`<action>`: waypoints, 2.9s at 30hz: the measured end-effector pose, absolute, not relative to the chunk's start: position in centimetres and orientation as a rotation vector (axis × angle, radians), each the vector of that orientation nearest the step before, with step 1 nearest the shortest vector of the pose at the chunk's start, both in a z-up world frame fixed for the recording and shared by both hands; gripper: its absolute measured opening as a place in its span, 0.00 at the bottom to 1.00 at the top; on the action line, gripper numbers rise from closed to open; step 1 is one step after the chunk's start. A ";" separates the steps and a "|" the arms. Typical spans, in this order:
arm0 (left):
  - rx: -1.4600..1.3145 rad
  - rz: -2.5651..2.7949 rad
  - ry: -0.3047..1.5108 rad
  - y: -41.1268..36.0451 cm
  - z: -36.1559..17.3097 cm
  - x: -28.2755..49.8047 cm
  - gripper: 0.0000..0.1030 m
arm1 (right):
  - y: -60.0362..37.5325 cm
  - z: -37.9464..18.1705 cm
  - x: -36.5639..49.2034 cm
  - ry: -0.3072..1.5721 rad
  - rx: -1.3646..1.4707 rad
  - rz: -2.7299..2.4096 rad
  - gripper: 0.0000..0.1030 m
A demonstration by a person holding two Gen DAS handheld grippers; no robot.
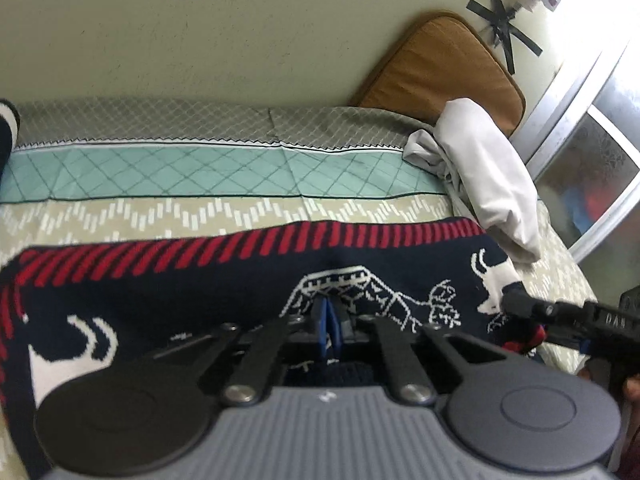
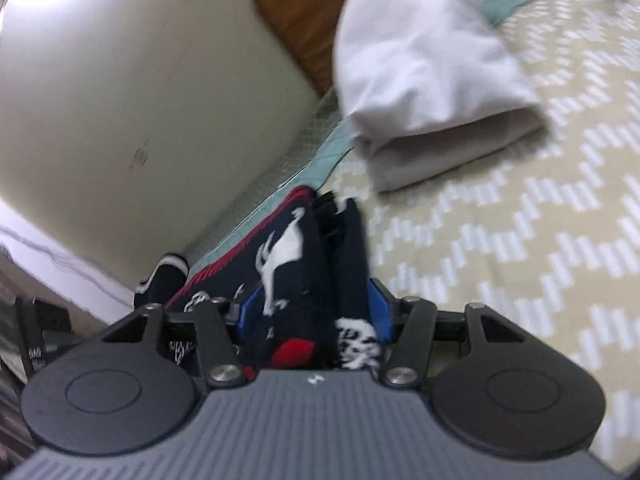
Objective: Fold small clothes
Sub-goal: 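Fold the sweater over with the left gripper while the right gripper pinches the body, then grasp the folded navy sweater bundle with both grippers and lift it, then carry the sweater bundle with both grippers onto the folded clothes stack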
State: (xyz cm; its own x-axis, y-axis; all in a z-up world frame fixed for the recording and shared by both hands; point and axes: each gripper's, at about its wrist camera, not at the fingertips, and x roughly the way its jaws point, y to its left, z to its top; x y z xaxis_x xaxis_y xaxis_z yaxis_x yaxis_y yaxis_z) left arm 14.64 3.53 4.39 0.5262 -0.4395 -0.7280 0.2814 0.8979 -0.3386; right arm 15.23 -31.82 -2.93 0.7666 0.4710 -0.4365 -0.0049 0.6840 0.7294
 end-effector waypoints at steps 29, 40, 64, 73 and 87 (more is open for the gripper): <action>-0.465 -0.180 0.625 23.7 10.0 5.6 0.52 | -0.3 4.6 19.0 0.692 -0.043 0.698 0.27; -0.387 -0.223 0.720 19.8 7.5 10.9 0.60 | -2.9 4.5 15.8 0.603 -0.054 0.828 0.58; -0.295 -0.109 0.757 18.0 5.7 13.6 0.88 | -7.0 5.6 22.4 0.529 -0.066 0.452 0.53; -0.383 -0.189 0.688 21.5 8.5 7.5 1.00 | -15.4 4.8 18.3 0.468 0.386 0.555 0.87; -0.422 -0.336 0.808 18.4 2.7 7.9 0.99 | -14.2 -1.7 21.4 0.703 0.535 0.661 0.87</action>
